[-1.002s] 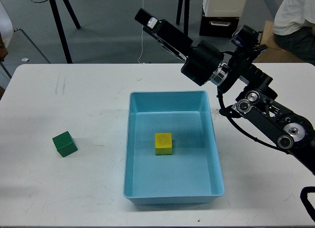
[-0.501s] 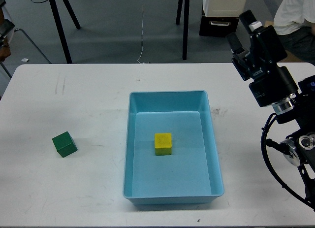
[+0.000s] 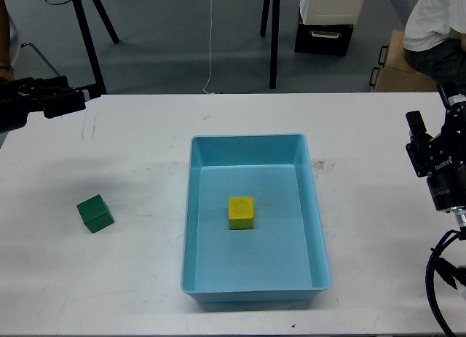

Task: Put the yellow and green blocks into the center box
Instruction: 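Lower the left gripper onto the green cube and grasp it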

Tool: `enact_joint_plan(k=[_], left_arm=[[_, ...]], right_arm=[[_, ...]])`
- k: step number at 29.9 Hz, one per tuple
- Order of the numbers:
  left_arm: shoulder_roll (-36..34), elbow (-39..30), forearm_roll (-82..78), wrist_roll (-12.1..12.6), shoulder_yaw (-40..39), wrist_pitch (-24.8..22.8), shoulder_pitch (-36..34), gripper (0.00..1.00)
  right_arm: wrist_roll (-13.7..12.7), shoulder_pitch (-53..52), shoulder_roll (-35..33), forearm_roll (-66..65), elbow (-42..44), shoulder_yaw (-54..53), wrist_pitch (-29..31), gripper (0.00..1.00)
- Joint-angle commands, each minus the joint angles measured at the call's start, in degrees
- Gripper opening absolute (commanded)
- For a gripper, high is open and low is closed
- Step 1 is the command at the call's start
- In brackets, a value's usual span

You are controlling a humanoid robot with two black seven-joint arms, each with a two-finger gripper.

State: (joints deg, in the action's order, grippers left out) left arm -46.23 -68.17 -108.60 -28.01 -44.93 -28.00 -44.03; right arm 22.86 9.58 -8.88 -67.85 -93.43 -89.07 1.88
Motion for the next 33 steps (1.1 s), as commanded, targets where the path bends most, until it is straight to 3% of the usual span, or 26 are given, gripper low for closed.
enact_joint_plan(k=[1,7,13,17,25,33], left_arm=[[-0.53,-1.17,-0.30,0.01,7.99,0.00,-1.58,1.00],[-1.84,-5.65,-5.48,0.01,24.33,0.00,-9.31,1.00],[-1.76,-5.57,-8.54,0.01,38.14,0.00,-14.24,1.00],[-1.32,-4.25,-16.40,0.01,40.97,0.00,-14.07,1.00],[0.88,1.37,-16.40,0.01,41.93,0.00,-13.72,1.00],[0.97,1.64,-16.40,0.01,45.89,0.00,-14.24,1.00]], right_arm=[[0.00,0.88,-0.09,0.00,0.18,-0.85,-0.04,0.98],[0.17,1.84,-0.09,0.00,0.79,-1.02,-0.04,0.98],[0.26,2.55,0.00,0.00,0.97,-1.02,-0.12,0.98],[0.26,2.81,0.00,0.00,0.97,-1.02,-0.21,0.98],[0.35,2.90,0.00,0.08,1.06,-0.93,-0.56,0.98],[0.35,2.90,0.00,0.00,1.06,-0.85,-1.27,0.98]])
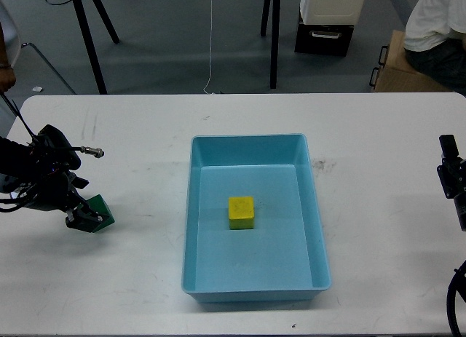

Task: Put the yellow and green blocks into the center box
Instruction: 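Lower the left gripper onto the green cube and grasp it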

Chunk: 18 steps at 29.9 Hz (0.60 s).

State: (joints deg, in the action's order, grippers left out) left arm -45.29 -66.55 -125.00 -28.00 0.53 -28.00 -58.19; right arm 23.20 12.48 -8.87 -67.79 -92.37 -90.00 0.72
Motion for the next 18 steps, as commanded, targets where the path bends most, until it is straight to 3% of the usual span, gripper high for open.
enact_joint_plan(k=[1,11,18], left_arm=[[0.11,0.02,0.00,0.00,0.44,0.00,0.01,1.00],[2.75,3.53,0.00,0.00,0.44,0.00,0.36,0.98],[2.93,4.41,0.00,0.00,0.61,0.00,0.71,0.75]], right_arm=[[0.00,0.00,0.00,-0.06,0.00,0.08,-0.10,0.98],[0.00,0.09,0.09,0.03,0.70,0.08,-0.19,0.98],[0.09,0.09,0.09,0.03,1.14,0.08,-0.81,0.98]])
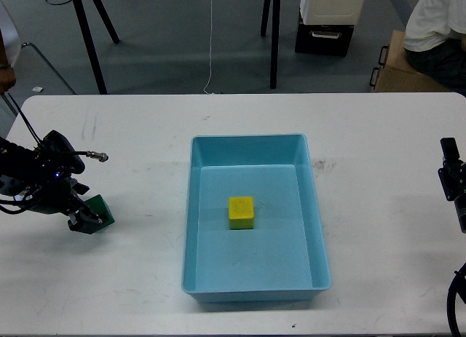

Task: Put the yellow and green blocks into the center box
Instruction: 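Lower the left gripper onto the green cube and grasp it, then carry the green cube over the tray and set it on the yellow cube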

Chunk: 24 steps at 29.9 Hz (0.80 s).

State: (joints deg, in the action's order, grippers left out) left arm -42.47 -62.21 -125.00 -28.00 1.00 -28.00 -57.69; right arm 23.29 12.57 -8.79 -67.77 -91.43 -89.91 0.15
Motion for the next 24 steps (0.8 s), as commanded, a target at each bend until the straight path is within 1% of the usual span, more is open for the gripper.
enact_joint_plan(k=[1,3,4,5,7,9,11,12,15,17,19,21,24], left_arm=[[0.11,0.08,0.00,0.00,0.14,0.00,0.21,0.73],[0.02,0.08,0.00,0.00,0.14,0.00,0.12,0.67],[0.02,0.08,0.00,0.00,0.14,0.00,0.12,0.62],[-0.07,0.08,0.00,0.00,0.14,0.00,0.12,0.59],[-0.07,0.08,0.00,0.00,-0.03,0.00,0.03,0.56],[0.02,0.08,0.00,0.00,-0.65,0.00,-0.06,0.47],[0.02,0.08,0.00,0.00,-0.83,0.00,-0.06,0.33],[0.02,0.08,0.00,0.00,-0.74,0.00,-0.06,0.29],[-0.16,0.16,0.00,0.00,-1.44,0.00,-0.41,0.21],[-0.33,0.16,0.00,0.00,-2.49,0.00,-0.85,0.21],[-0.68,0.08,1.33,0.00,-5.12,0.00,-2.33,0.21],[-0.86,-0.62,3.88,0.00,-6.62,0.00,-4.97,0.21],[-1.65,-2.20,6.70,0.00,-6.80,0.00,-9.36,0.21]], right_arm=[[0.00,0.00,0.00,0.01,0.20,-0.01,-0.24,0.98],[0.00,0.00,0.00,-0.08,0.20,-0.01,-0.32,0.98],[0.00,0.00,0.00,0.01,0.29,-0.01,-0.32,0.98],[0.00,-0.09,0.00,0.01,0.29,-0.01,-0.32,0.98],[0.00,0.00,0.00,0.01,0.29,-0.01,-0.32,0.98],[0.00,0.00,0.00,0.01,0.29,-0.01,-0.32,0.98],[0.00,0.00,0.09,0.01,0.46,-0.01,-0.32,0.98],[0.00,0.00,0.09,0.01,0.55,-0.01,-0.32,0.98],[0.00,0.09,0.00,-0.08,0.64,-0.01,-0.50,0.98],[0.00,0.53,-0.09,-0.08,0.73,-0.09,-1.03,0.98],[0.08,0.79,-0.17,-0.08,1.16,-0.27,-1.73,0.98],[0.08,0.79,-0.26,-0.08,2.13,-0.53,-2.43,0.98],[0.08,0.79,-0.53,-0.08,3.36,-0.97,-3.22,0.98]])
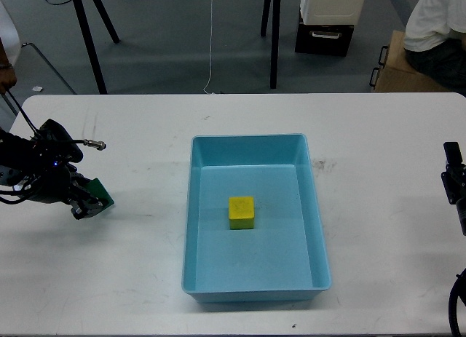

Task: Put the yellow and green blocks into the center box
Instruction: 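Carry the green cube over the tray and set it on the yellow cube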

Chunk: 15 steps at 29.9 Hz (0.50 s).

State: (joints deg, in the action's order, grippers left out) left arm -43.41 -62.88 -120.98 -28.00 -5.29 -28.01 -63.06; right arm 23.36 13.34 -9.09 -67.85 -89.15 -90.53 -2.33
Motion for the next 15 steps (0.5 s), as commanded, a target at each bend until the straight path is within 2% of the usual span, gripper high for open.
enact_joint_plan(k=[1,7,15], left_arm=[[-0.71,-2.94,3.11,0.00,-0.51,0.01,-5.57,0.22],[0.69,-10.24,3.12,0.00,-0.60,0.01,-13.83,0.22],[15.09,-11.39,2.24,0.00,0.02,0.01,-17.80,0.23]], right_arm=[[0.01,0.02,-0.23,0.00,1.61,-0.35,-1.01,0.98],[0.02,0.11,-0.23,0.09,4.34,-1.31,-2.51,0.98],[0.01,0.11,-0.23,0.09,5.22,-2.81,-2.60,0.98]])
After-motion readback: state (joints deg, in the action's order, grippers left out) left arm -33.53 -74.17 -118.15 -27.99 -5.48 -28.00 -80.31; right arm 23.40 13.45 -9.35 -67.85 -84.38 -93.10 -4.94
